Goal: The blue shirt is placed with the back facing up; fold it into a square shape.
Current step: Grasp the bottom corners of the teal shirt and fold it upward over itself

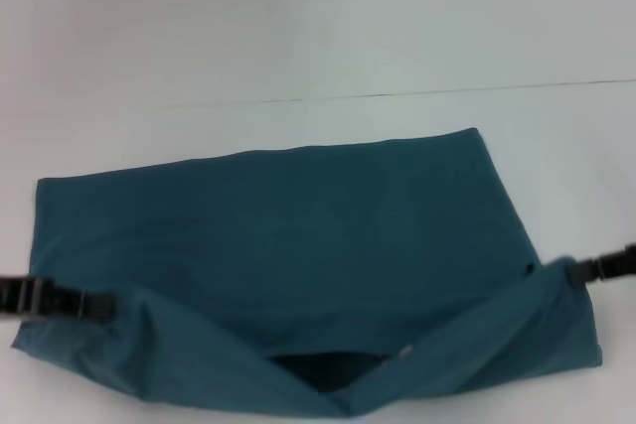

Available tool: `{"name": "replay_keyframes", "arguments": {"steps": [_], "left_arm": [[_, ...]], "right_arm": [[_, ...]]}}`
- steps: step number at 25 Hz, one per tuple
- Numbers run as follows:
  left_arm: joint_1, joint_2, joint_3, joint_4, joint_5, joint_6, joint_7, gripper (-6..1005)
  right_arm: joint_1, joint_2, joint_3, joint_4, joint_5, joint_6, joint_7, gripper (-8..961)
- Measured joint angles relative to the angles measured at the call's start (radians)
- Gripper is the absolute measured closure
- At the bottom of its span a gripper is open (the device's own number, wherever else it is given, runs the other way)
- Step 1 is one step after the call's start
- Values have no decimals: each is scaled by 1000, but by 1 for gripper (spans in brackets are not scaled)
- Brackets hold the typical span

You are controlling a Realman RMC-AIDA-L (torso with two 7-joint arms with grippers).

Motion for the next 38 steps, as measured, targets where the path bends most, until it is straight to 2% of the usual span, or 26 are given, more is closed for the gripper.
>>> {"name": "replay_keyframes", "arguments": {"steps": [2,6,15,19,23,27,38], "left_arm": [[-3,-4,0,-29,-70,-89,-10,963],[-12,-5,0,-56,-115,-173,-21,959],[-42,-10,33,-114,-126,-428,-21,951],[-45,-10,53,-133,-126,-493,-18,948],[-45,-19,70,-155,-127,-586,-8,944],[-38,-27,72,-175,-121,-647,0,941],[-29,-25,73,-235,-122,-753,3,931]], "right_arm": [[15,0,11,12,7,30,6,927],[42,-6,21,47,37,103,22,927],[70,-10,20,111,133,305,63,928],[86,-4,16,139,166,387,64,928],[104,5,13,177,170,479,64,928],[113,25,9,189,170,572,55,927],[118,71,-51,219,172,775,36,928]]}}
